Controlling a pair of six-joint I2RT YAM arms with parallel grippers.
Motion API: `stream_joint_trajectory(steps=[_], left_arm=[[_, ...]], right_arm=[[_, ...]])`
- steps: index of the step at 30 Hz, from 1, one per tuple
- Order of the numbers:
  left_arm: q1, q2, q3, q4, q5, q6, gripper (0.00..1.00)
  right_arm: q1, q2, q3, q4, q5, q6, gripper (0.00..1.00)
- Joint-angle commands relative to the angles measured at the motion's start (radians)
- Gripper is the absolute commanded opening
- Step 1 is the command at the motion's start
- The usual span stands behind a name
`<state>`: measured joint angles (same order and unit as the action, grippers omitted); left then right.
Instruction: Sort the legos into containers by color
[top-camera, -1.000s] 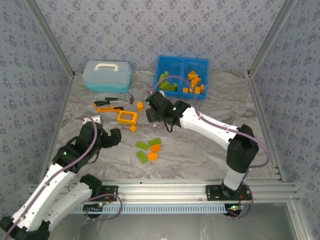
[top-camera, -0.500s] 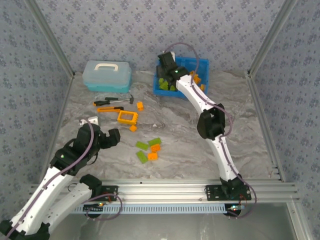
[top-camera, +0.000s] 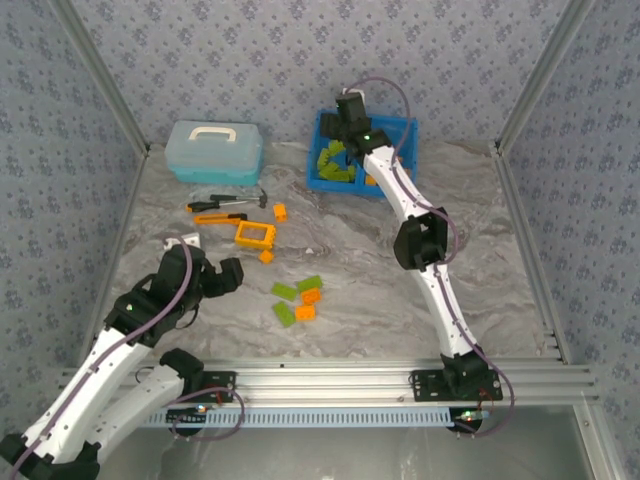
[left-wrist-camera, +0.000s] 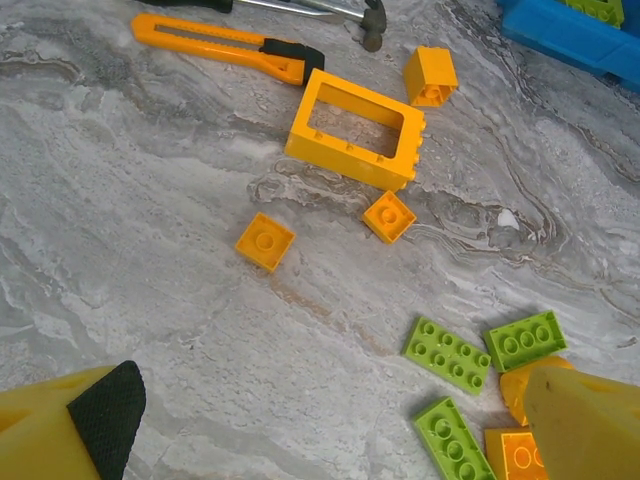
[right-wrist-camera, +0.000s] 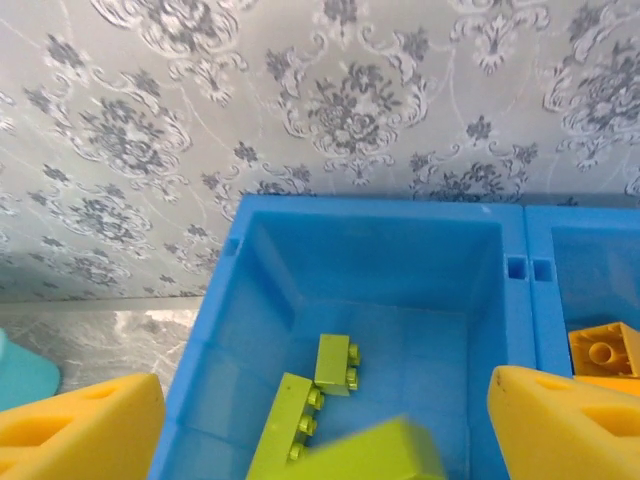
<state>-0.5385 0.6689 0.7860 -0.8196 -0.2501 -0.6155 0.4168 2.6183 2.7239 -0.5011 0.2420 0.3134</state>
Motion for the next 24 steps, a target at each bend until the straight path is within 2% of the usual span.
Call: stream_joint_trajectory(steps=[1,8,10,13,15,17,21,24], left_arm=[[0.005,0.014,-0.002,0.052,0.019,-0.012,0.99],[0.005,0.182,0.043,0.135,0.014,-0.079,0.99],[0.009,0.273,0.088,0.169,0.01,-0.095,0.98],[0.02,0.454,0.183,0.203,0.038,-0.087,0.96],[0.033,0.604,0.281,0.201,0.072,-0.073,0.94],[0.04,0.741,0.384,0.189,0.093,-0.059,0.92],[0.041,0.989,0.604,0.155,0.094,-0.033,0.85],[0.045,1.137,0.727,0.154,0.099,-0.015,0.81]], right_arm=[[-0.01,-0.087,0.021,-0.029,-0.025,0.0,0.87],[0.034,-0.248,-0.087,-0.201,-0.044,-0.068,0.88],[0.067,-0.351,-0.227,-0.218,-0.03,-0.095,0.89],[0.126,-0.568,-0.561,-0.15,-0.024,-0.12,0.9],[0.168,-0.726,-0.802,-0.105,-0.048,-0.12,0.92],[0.204,-0.854,-0.971,-0.07,-0.084,-0.107,0.94],[0.28,-1.091,-1.238,-0.121,-0.081,-0.036,1.0],[0.317,-1.228,-1.383,-0.159,-0.074,0.03,1.0]])
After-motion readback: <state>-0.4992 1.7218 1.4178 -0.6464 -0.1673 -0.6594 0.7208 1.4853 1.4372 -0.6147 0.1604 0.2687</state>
